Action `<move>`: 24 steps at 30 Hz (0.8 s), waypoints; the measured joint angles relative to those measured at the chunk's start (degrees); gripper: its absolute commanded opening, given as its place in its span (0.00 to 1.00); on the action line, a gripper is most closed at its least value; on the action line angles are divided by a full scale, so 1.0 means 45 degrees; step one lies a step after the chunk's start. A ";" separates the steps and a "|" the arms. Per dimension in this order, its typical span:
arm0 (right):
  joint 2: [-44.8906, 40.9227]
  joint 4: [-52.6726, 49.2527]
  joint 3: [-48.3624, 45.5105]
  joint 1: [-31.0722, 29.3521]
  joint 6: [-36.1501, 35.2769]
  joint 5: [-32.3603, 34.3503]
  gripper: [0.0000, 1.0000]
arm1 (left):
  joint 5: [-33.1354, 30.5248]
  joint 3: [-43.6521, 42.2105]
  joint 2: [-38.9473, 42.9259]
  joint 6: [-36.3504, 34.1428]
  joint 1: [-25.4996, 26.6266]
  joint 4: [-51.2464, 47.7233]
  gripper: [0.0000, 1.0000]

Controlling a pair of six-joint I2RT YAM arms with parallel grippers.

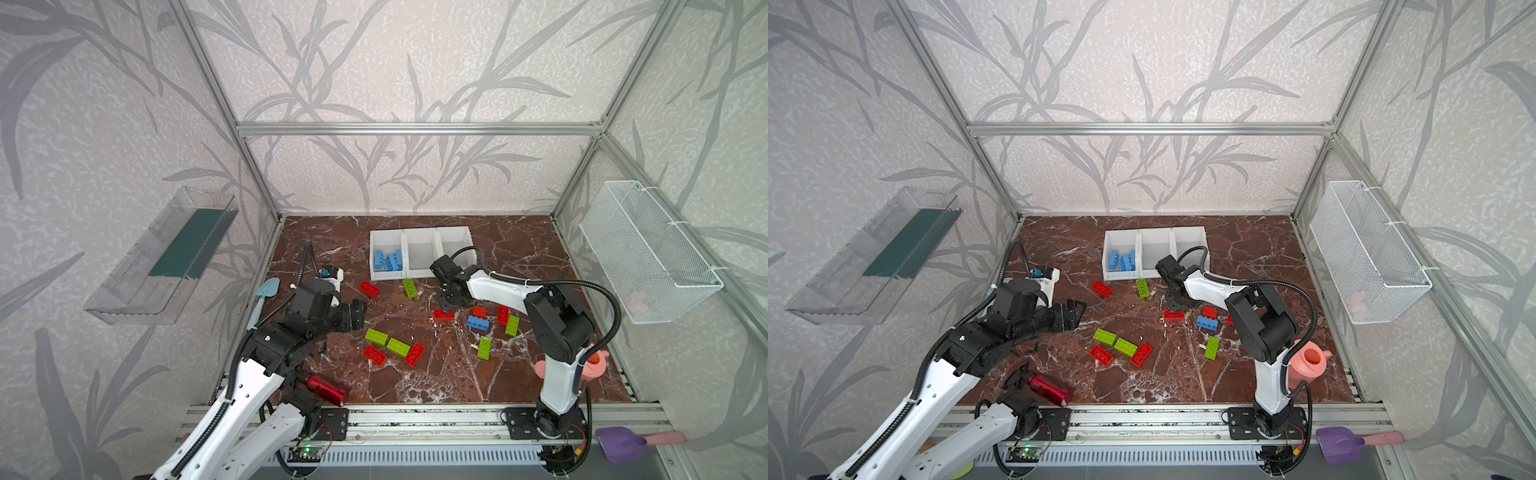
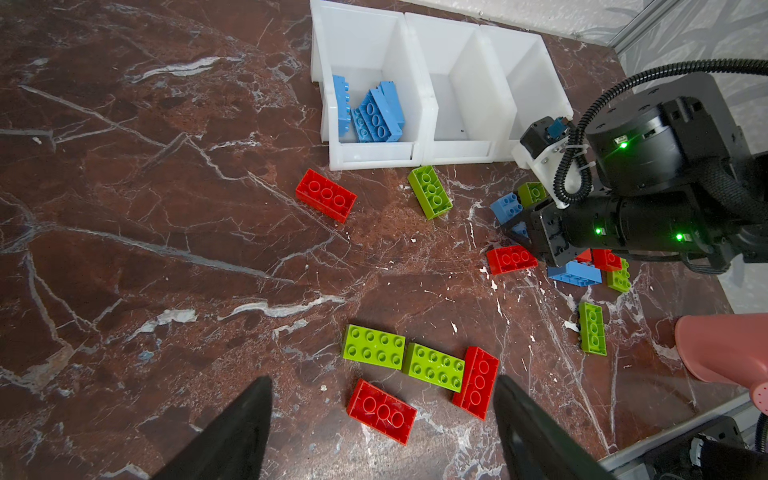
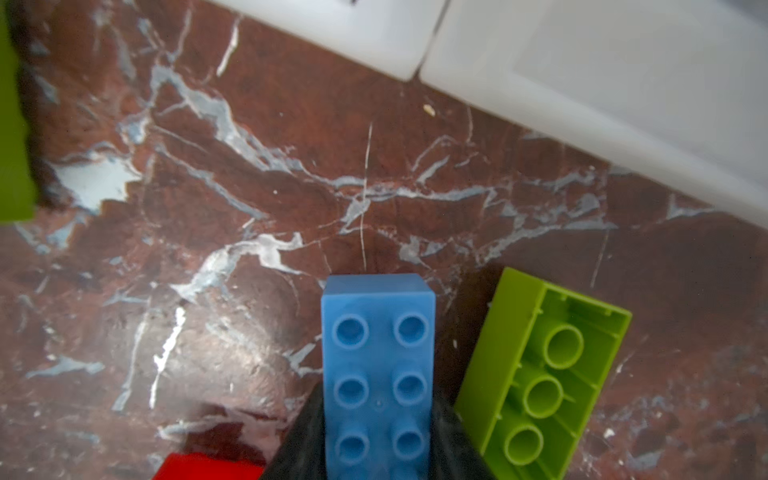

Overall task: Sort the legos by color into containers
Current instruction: 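Grasp the blue brick with the right gripper and lift it, then carry the blue brick to the same white bin and release it inside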

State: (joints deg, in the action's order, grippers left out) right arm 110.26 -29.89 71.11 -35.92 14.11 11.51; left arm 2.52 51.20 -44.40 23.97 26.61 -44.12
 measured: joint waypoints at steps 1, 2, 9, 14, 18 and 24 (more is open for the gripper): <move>-0.0015 -0.0015 -0.0010 0.0000 0.0024 -0.0010 0.24 | -0.0010 0.0000 -0.0010 0.0000 0.0005 -0.0005 0.83; -0.0024 -0.0034 -0.0010 0.0005 0.0015 -0.0010 0.22 | -0.0015 0.0000 -0.0015 0.0000 0.0000 -0.0005 0.83; -0.0525 -0.0437 -0.0010 0.0005 0.0126 -0.0219 0.14 | -0.0146 0.0000 -0.0019 0.0000 0.0000 -0.0005 0.83; -0.1569 -0.0719 0.0010 -0.0092 0.0185 -0.0578 0.14 | -0.0228 0.0000 -0.0005 0.0005 0.0005 -0.0005 0.83; -0.2297 -0.0947 0.0393 -0.0189 0.0185 -0.1141 0.14 | -0.0311 0.0000 0.0092 0.0000 0.0005 -0.0005 0.88; -0.2438 -0.0661 0.1413 -0.0257 0.0180 -0.2307 0.14 | -0.0743 0.0000 0.0641 -0.0010 0.0000 -0.0015 0.99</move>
State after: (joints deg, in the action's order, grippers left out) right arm 99.29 -32.86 77.47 -37.08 14.92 1.13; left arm -0.82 51.20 -41.52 23.92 26.61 -44.18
